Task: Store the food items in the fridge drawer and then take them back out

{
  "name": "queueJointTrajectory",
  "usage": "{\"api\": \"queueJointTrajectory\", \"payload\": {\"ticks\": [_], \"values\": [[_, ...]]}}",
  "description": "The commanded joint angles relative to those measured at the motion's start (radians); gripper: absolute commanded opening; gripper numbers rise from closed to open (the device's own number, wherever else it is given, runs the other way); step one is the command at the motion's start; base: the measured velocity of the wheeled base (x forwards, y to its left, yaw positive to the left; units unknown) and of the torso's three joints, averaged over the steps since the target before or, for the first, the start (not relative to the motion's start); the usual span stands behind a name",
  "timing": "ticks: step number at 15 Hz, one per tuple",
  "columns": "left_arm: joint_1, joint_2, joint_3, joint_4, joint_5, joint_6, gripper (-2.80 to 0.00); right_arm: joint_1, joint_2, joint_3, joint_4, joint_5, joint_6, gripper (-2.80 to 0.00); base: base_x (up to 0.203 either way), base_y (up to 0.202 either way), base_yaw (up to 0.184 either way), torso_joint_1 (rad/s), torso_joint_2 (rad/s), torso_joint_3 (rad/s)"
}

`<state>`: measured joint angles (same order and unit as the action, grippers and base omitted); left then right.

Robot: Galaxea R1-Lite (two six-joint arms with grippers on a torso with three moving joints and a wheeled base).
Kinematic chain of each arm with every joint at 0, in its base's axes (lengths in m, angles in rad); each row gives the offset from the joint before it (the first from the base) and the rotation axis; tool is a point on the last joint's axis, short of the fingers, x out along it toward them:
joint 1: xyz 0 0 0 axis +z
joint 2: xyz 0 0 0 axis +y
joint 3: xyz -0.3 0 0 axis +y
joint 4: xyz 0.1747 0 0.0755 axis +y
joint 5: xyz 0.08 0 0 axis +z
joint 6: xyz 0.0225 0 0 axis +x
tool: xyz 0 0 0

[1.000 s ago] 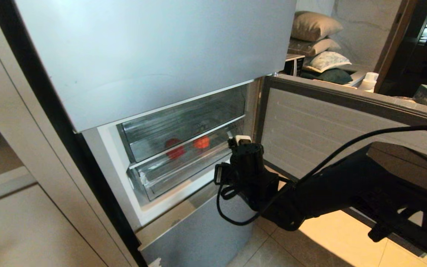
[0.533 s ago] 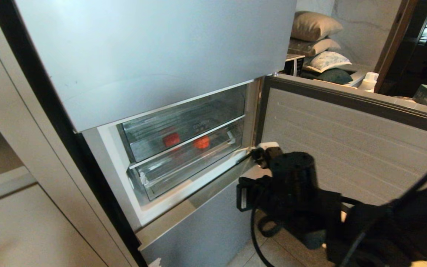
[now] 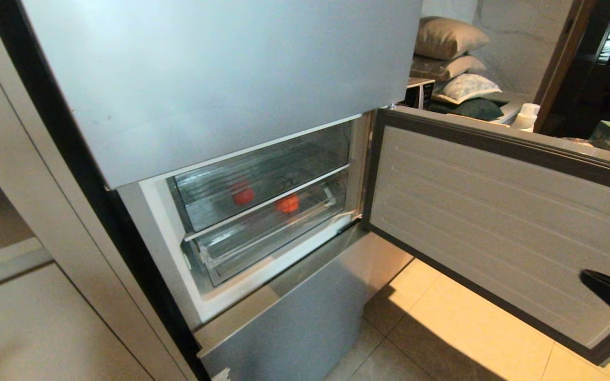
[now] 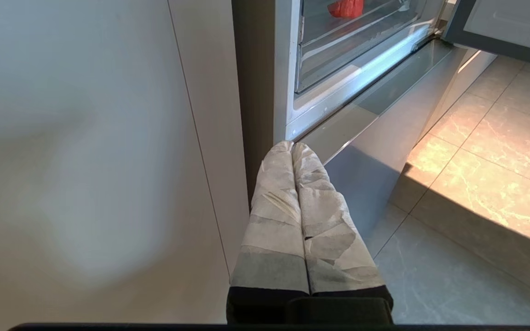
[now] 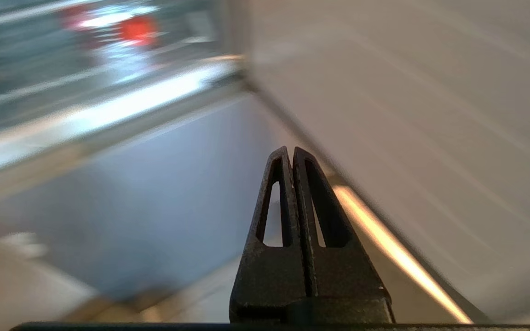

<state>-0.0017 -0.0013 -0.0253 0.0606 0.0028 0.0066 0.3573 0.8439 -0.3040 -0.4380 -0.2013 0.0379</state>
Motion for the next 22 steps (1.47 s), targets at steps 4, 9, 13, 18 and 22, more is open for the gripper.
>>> {"api": "queueJointTrajectory", "payload": {"ticks": [4, 9, 13, 18, 22], "values": [[0.0, 0.0, -0.001, -0.001, 0.0, 0.001, -2.8, -0.375, -0.633, 0.284, 0.365, 0.186, -0.056, -2.8, 0.0, 0.0, 0.0, 0.0, 0.0, 0.0], [0.0, 0.0, -0.001, -0.001, 0.0, 0.001, -2.8, -0.358, -0.844, 0.294, 0.468, 0.232, -0.177, -2.8, 0.0, 0.0, 0.0, 0.0, 0.0, 0.0], [0.0, 0.0, -0.001, 0.001, 0.0, 0.001, -2.8, -0.358, -0.843, 0.304, 0.444, 0.223, -0.105, -2.8, 0.0, 0.0, 0.0, 0.0, 0.0, 0.0], [0.0, 0.0, 0.001, 0.001, 0.0, 0.0, -2.8, -0.358, -0.844, 0.304, 0.443, 0.179, -0.026, -2.8, 0.0, 0.0, 0.0, 0.0, 0.0, 0.0], [0.0, 0.0, 0.001, 0.001, 0.0, 0.0, -2.8, -0.358, -0.844, 0.304, 0.44, 0.169, 0.01, -2.8, -0.111, 0.0, 0.0, 0.008, 0.0, 0.001]]}}
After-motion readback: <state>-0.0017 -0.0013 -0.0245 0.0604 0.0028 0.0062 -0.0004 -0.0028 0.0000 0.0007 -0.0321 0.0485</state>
